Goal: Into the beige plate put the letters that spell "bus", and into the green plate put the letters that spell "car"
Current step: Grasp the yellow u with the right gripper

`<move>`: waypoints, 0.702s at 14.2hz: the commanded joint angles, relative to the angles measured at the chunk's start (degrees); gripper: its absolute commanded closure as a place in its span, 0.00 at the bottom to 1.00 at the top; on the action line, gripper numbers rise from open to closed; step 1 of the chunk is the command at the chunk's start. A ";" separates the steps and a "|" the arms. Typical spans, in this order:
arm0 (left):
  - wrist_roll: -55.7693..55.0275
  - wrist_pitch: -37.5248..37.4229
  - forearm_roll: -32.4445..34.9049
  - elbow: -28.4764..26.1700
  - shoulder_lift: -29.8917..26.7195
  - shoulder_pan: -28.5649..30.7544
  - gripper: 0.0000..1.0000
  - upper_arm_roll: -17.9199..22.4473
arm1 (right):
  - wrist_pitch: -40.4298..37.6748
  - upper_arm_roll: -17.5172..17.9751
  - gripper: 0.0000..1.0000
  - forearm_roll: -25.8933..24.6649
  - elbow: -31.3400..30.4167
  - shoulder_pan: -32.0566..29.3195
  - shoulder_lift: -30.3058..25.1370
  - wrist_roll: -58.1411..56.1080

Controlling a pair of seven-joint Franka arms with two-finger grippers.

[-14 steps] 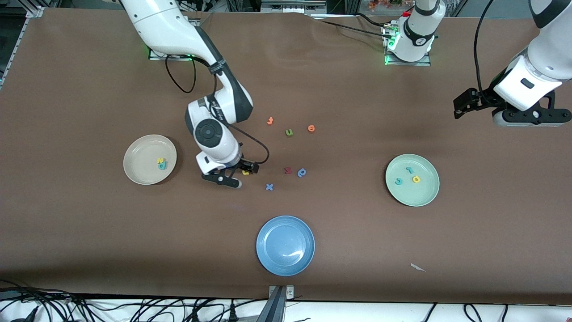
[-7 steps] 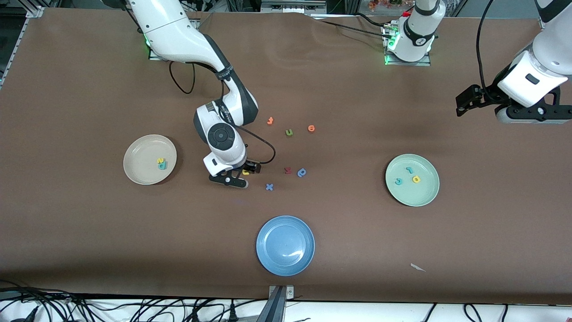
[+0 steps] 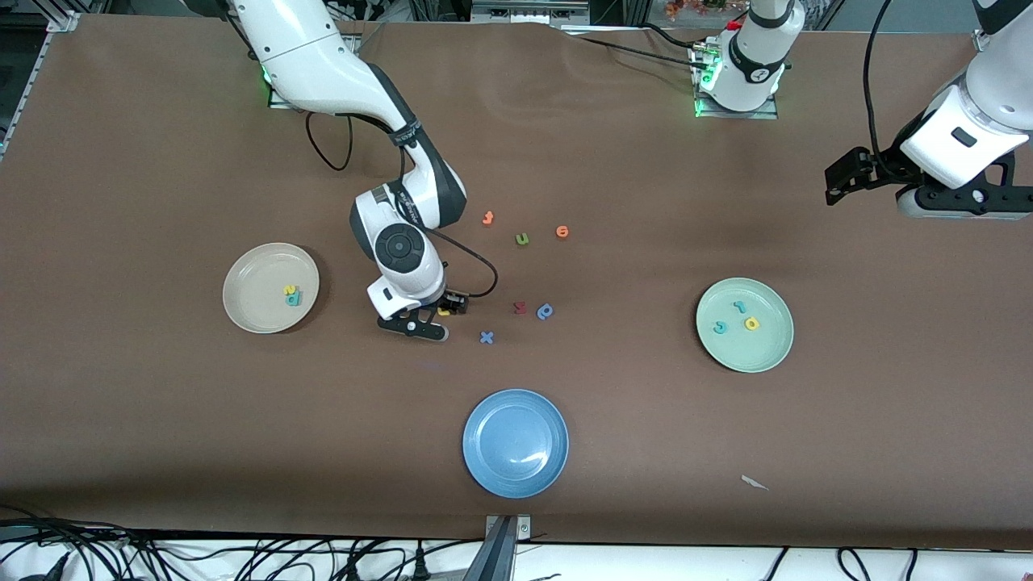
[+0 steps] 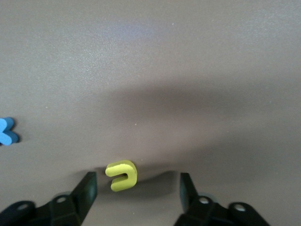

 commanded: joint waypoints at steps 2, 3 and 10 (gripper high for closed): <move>2.89 -1.58 -1.55 1.24 -0.04 0.83 0.00 -0.30 | -0.60 0.03 0.31 -0.43 2.60 -0.19 2.30 0.16; 3.07 -1.67 -1.63 1.24 -0.04 0.83 0.00 -0.21 | -0.60 0.03 0.36 -0.43 3.12 -0.19 2.39 0.07; 2.63 -2.20 -1.64 1.24 -0.04 0.92 0.00 -0.12 | -0.60 0.11 0.64 -0.17 3.66 -0.10 2.65 0.24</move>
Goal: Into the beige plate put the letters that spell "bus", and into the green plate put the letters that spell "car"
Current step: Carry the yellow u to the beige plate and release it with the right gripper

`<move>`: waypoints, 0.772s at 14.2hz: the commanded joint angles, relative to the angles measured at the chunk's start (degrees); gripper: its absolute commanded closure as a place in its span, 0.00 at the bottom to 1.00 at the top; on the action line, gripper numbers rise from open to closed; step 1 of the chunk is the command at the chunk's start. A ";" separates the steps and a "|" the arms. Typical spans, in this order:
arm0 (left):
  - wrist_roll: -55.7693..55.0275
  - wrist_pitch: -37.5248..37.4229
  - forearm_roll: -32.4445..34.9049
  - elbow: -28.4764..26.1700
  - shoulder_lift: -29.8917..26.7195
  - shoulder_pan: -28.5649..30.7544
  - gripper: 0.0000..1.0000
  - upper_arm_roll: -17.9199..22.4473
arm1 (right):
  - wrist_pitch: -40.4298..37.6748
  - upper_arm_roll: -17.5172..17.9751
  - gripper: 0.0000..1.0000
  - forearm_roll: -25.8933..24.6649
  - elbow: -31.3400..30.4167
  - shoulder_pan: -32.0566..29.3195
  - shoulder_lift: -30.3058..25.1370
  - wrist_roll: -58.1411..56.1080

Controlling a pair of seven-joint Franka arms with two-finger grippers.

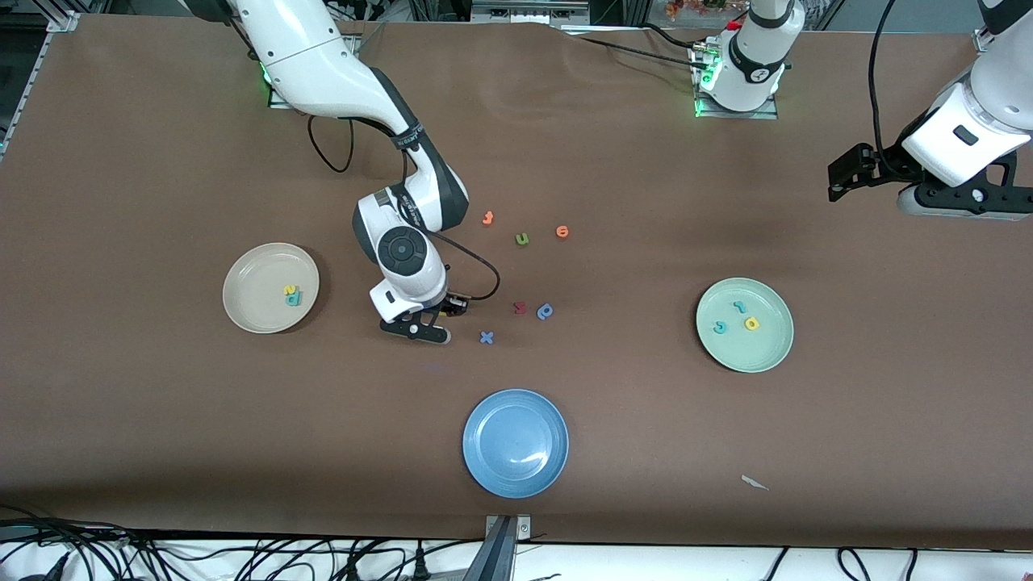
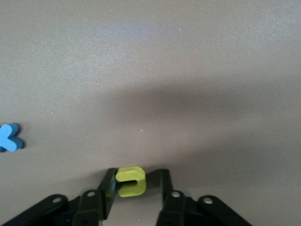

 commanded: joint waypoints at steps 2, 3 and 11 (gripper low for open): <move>1.78 -1.52 -1.60 1.15 -0.04 0.55 0.00 -0.14 | -0.68 0.09 0.72 -0.09 2.21 -0.11 1.65 0.42; 1.87 -1.61 -1.60 1.15 -0.04 0.64 0.00 -0.06 | -0.68 0.09 0.77 -0.09 2.21 -0.11 1.65 0.60; 2.13 -1.78 -1.51 1.23 0.05 1.08 0.00 -0.05 | -13.94 -2.27 0.90 1.67 7.22 -2.66 -2.46 -7.99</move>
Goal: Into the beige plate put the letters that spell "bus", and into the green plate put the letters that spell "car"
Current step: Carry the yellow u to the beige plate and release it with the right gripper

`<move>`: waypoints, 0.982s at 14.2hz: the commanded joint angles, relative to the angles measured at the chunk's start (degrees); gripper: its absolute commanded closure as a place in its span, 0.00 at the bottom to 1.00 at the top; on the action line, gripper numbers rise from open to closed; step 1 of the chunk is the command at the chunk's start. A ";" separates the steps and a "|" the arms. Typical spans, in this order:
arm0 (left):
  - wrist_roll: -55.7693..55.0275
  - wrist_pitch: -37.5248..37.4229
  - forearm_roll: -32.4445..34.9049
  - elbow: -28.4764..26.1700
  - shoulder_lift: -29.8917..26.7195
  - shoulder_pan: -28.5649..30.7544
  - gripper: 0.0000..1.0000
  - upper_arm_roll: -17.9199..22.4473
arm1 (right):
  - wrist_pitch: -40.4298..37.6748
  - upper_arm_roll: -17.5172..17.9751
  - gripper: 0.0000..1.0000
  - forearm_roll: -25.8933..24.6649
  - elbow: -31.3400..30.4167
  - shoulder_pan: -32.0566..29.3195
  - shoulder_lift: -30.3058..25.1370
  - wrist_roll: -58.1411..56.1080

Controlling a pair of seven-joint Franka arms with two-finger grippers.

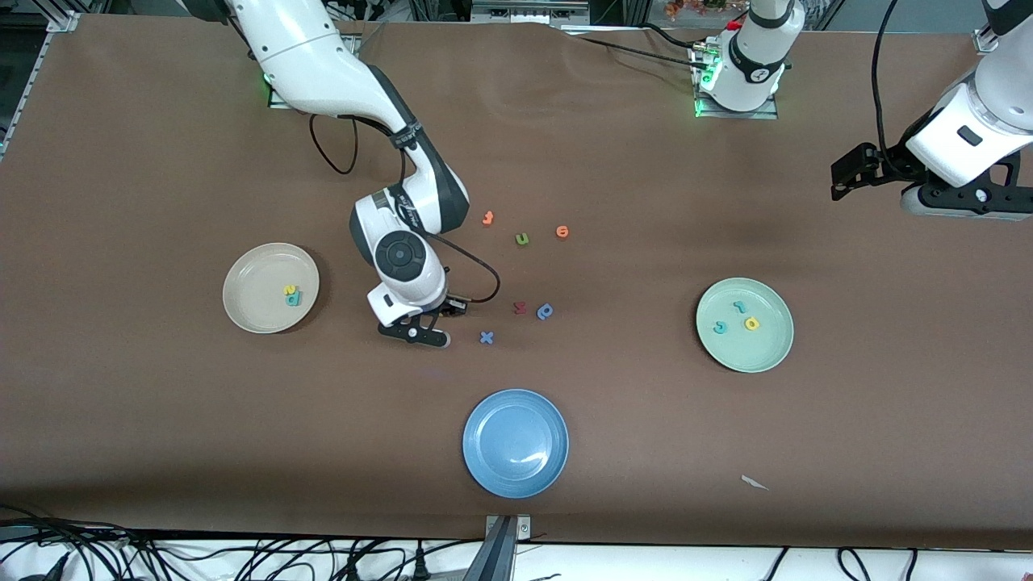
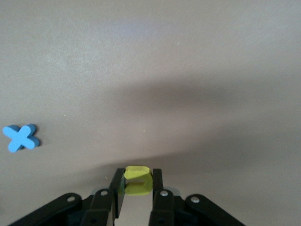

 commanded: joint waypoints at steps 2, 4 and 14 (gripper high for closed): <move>1.57 -1.23 -1.59 1.29 0.05 0.71 0.00 -0.13 | -5.78 -3.80 0.90 0.53 -3.04 -1.79 -5.93 -9.75; 1.65 -1.23 -1.59 1.29 0.05 0.97 0.00 -0.04 | -5.42 -6.34 0.90 -0.34 -8.84 -1.79 -11.38 -13.69; 1.92 -1.23 -1.59 1.29 0.05 1.24 0.00 -0.04 | 20.22 -20.50 0.85 -0.26 -40.24 -2.05 -23.62 -50.88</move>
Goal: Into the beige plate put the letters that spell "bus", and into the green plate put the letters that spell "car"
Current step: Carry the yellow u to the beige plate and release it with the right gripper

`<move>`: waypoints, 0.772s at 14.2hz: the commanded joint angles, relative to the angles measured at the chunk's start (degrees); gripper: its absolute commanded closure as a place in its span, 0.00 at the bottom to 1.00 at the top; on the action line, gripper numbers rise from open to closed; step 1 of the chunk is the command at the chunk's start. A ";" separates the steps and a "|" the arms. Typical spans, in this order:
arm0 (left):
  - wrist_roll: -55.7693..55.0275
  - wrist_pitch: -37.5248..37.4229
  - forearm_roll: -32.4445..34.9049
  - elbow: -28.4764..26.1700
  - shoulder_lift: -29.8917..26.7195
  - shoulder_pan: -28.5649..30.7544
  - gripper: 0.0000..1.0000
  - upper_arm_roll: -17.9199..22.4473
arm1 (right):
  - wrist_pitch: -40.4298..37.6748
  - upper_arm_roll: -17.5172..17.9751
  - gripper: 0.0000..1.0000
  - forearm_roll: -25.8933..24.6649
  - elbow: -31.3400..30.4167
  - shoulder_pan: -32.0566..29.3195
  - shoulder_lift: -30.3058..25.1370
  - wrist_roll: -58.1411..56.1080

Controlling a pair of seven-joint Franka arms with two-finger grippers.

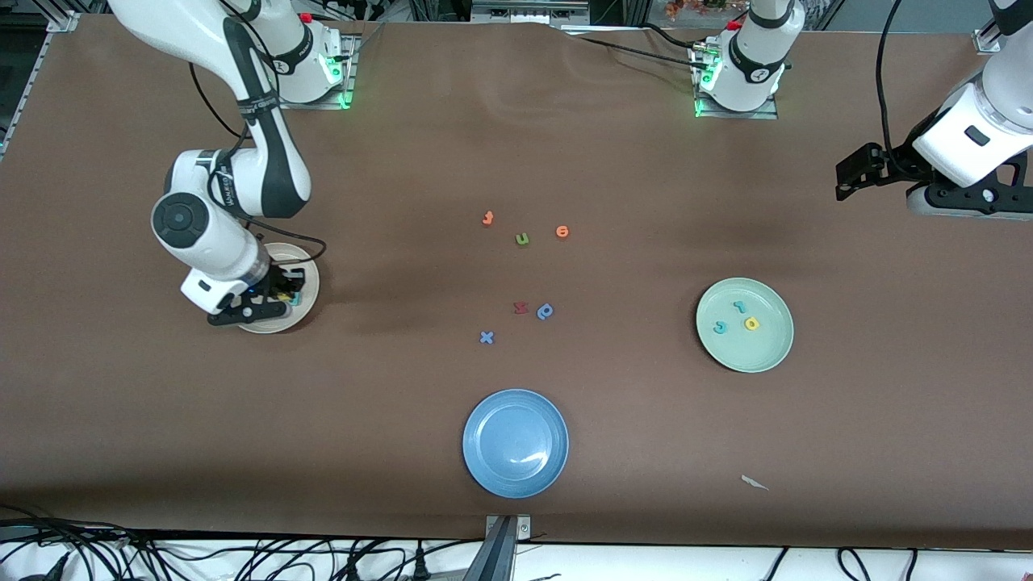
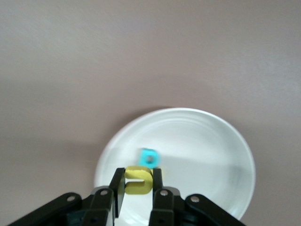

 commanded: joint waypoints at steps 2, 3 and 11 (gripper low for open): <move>1.47 -1.14 -1.59 1.18 0.05 0.54 0.00 -0.17 | 4.81 -0.70 0.11 0.68 -4.41 -0.51 -1.64 -4.04; 1.56 -1.14 -1.59 1.18 0.05 0.62 0.00 -0.08 | 3.59 -0.70 0.00 1.03 -3.97 -0.52 -1.72 -4.04; 1.47 -1.23 -1.59 1.18 0.05 0.63 0.00 -0.17 | -15.22 0.88 0.00 0.95 8.68 2.11 -1.81 11.94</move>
